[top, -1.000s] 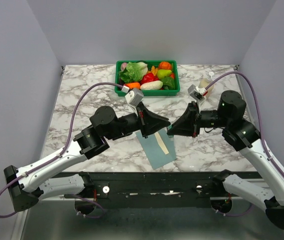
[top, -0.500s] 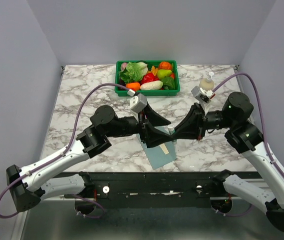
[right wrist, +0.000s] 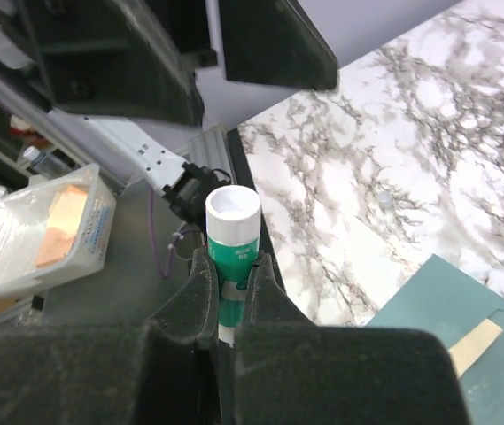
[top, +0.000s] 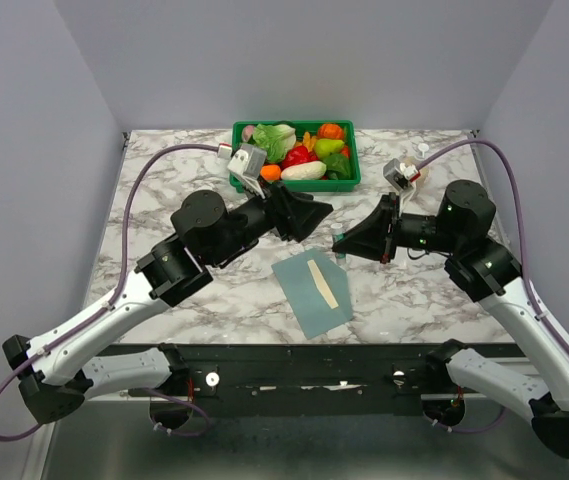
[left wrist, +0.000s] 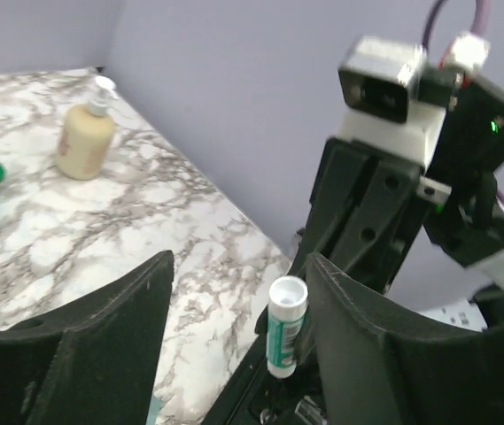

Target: Place the letter into the envelope and seal it

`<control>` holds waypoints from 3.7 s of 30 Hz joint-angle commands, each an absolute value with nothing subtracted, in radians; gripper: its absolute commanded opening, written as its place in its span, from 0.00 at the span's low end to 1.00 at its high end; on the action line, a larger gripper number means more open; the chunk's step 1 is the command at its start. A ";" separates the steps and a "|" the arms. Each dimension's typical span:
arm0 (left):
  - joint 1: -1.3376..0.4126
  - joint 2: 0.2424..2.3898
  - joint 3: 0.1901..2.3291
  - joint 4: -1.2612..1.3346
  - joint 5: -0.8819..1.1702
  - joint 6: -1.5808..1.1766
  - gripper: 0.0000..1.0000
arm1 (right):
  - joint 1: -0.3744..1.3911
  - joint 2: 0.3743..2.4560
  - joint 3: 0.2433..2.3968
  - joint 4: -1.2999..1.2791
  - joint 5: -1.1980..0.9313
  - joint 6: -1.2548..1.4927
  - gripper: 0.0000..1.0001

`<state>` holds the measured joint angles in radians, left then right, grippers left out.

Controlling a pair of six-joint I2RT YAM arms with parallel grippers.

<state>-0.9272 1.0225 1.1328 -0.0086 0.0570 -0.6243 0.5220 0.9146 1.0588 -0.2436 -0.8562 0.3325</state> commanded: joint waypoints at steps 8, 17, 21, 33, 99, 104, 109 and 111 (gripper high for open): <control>-1.034 1.150 1.308 -0.278 -0.184 -0.575 0.66 | 0.523 0.945 1.063 -0.290 -0.742 0.334 0.01; -1.048 1.203 1.359 -0.336 -0.206 -0.571 0.65 | 0.525 0.948 1.068 -0.290 -0.747 0.339 0.01; -1.048 1.209 1.368 -0.336 -0.203 -0.568 0.52 | 0.523 0.945 1.068 -0.290 -0.747 0.339 0.01; -1.046 1.143 1.263 -0.184 -0.049 -0.542 0.00 | 0.523 0.928 1.066 -0.301 -0.758 0.321 0.01; -1.009 1.204 1.330 -0.210 -0.015 -0.672 0.64 | 0.523 0.877 1.049 -0.275 -0.726 0.374 0.01; -1.012 1.219 1.330 -0.204 -0.002 -0.676 0.63 | 0.523 0.873 1.052 -0.276 -0.721 0.373 0.01; -1.019 1.220 1.322 -0.199 -0.002 -0.678 0.58 | 0.525 0.871 1.051 -0.278 -0.716 0.371 0.01; -1.019 1.218 1.318 -0.199 0.000 -0.678 0.41 | 0.523 0.871 1.052 -0.278 -0.715 0.370 0.01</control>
